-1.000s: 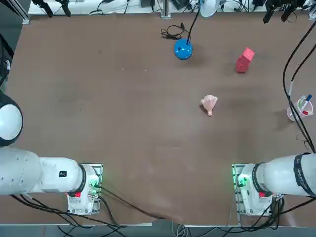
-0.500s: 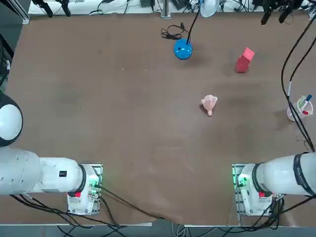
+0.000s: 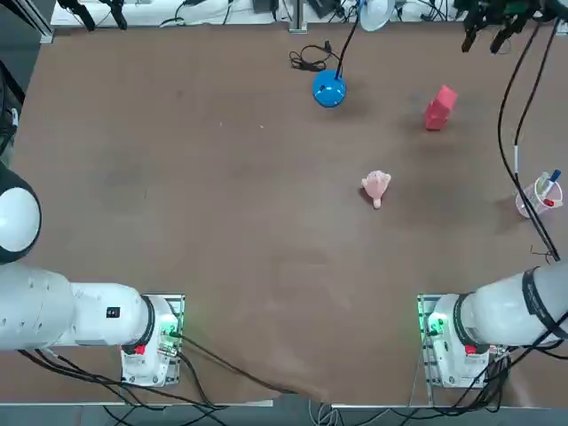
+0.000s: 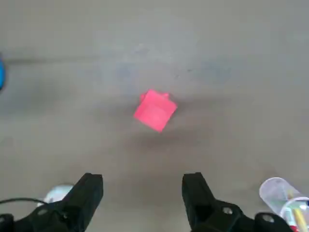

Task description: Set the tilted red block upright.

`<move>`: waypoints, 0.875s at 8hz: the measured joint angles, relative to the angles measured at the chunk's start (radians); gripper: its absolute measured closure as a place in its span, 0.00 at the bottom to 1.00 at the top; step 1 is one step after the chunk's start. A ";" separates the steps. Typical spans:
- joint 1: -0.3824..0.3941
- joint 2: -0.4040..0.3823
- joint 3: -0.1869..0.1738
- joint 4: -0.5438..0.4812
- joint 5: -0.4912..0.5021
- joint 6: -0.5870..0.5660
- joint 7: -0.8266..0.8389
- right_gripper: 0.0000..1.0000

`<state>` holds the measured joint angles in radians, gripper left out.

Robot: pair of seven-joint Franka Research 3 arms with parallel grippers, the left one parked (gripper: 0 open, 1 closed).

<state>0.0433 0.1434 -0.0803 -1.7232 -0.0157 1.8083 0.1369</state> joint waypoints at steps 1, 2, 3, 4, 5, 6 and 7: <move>-0.012 0.045 0.000 0.000 0.000 0.042 0.069 0.00; -0.025 0.083 0.000 0.000 0.000 0.076 0.113 0.00; -0.042 0.111 -0.001 -0.003 0.000 0.111 0.143 0.00; -0.059 0.129 -0.001 -0.015 0.004 0.150 0.172 0.00; -0.069 0.138 -0.001 -0.040 0.018 0.198 0.202 0.00; -0.074 0.143 -0.001 -0.073 0.044 0.247 0.230 0.00; -0.077 0.147 -0.001 -0.098 0.069 0.279 0.261 0.00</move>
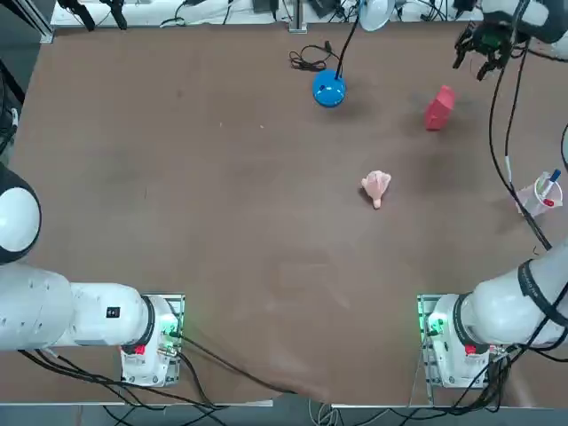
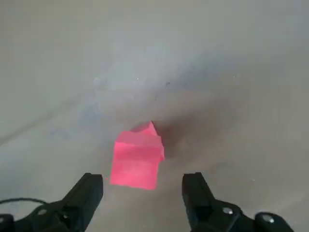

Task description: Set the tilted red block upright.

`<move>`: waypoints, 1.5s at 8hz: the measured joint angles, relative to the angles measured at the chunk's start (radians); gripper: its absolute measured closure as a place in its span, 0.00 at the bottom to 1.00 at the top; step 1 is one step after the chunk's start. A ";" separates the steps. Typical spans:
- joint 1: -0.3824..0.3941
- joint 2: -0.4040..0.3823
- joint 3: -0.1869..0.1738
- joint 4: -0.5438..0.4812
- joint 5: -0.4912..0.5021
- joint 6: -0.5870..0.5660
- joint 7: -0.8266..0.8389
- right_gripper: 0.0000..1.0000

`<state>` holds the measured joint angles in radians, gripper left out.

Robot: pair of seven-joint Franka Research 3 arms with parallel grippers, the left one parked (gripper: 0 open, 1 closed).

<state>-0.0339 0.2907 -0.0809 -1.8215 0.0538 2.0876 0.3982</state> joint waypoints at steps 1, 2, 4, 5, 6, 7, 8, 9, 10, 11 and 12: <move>-0.001 0.007 0.001 -0.012 0.015 0.014 0.044 0.00; 0.001 0.015 0.005 -0.017 0.019 0.019 0.095 0.00; 0.009 0.041 0.012 -0.022 0.020 0.044 0.164 0.00; 0.012 0.054 0.013 -0.027 0.020 0.060 0.173 0.00; 0.013 0.064 0.013 -0.032 0.019 0.065 0.174 0.00; 0.013 0.071 0.013 -0.036 0.019 0.067 0.174 0.00; 0.013 0.073 0.014 -0.039 0.019 0.068 0.174 0.00; 0.013 0.075 0.014 -0.041 0.019 0.069 0.174 0.00; 0.013 0.079 0.014 -0.043 0.019 0.075 0.174 0.00; 0.014 0.085 0.014 -0.044 0.019 0.087 0.174 0.00; 0.014 0.093 0.015 -0.047 0.019 0.100 0.174 0.00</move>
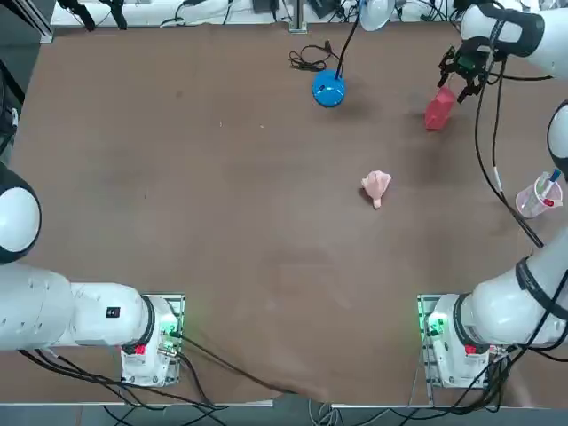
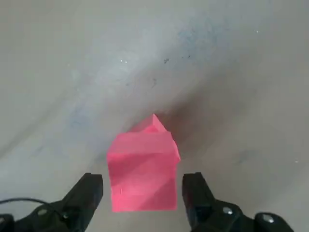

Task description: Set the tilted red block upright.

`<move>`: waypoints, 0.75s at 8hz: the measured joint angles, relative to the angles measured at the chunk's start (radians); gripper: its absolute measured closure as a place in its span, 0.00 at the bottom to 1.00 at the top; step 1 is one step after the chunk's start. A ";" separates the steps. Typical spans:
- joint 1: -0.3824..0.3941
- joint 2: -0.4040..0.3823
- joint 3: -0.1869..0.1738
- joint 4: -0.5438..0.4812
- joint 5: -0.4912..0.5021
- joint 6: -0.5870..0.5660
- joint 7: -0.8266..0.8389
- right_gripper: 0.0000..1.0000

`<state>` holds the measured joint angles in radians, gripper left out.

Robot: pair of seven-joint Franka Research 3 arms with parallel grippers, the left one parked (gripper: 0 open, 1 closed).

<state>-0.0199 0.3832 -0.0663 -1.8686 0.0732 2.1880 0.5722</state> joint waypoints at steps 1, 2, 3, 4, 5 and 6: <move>0.001 0.008 0.001 -0.002 0.000 0.012 0.000 0.00; 0.007 0.015 0.001 -0.002 0.000 0.020 0.000 0.00; 0.014 0.019 0.001 -0.002 0.000 0.023 0.000 0.00; 0.019 0.020 0.001 -0.002 0.000 0.024 0.000 0.00; 0.019 0.020 0.001 -0.002 0.000 0.024 0.000 0.00; 0.019 0.022 0.000 -0.003 -0.001 0.024 0.000 0.00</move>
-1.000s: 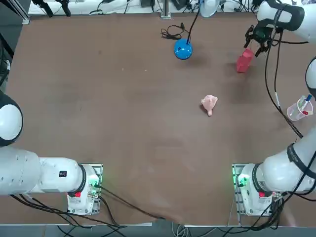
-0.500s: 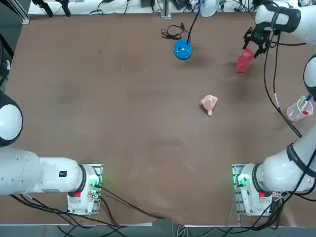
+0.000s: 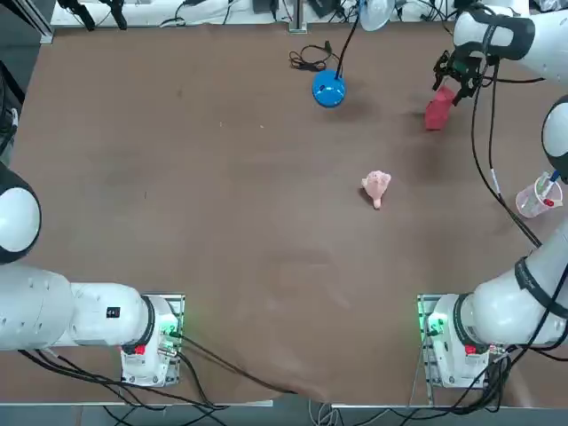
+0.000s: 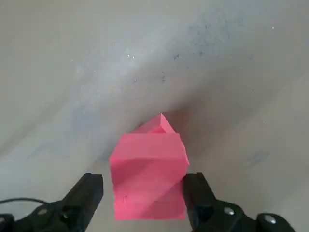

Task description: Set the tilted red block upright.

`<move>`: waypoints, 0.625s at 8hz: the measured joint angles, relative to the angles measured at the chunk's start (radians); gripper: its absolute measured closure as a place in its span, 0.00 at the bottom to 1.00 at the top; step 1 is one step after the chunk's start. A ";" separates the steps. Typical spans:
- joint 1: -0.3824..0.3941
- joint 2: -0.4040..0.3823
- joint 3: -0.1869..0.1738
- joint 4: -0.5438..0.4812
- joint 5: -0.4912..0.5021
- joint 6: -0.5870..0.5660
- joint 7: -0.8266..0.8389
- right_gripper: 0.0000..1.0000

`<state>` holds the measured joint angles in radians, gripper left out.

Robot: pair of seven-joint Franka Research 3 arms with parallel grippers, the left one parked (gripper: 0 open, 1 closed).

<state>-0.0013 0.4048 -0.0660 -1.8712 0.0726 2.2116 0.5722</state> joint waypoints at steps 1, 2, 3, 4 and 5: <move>-0.001 0.003 0.000 0.000 0.000 0.000 0.000 0.00; -0.001 0.006 -0.001 0.000 0.000 0.000 0.000 0.00; -0.001 0.008 -0.002 0.000 0.000 0.000 0.000 0.00; -0.001 0.008 -0.003 0.000 0.000 0.000 0.000 0.00; -0.001 0.008 -0.004 0.000 0.000 -0.001 0.000 0.00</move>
<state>-0.0025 0.4125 -0.0703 -1.8715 0.0724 2.2110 0.5722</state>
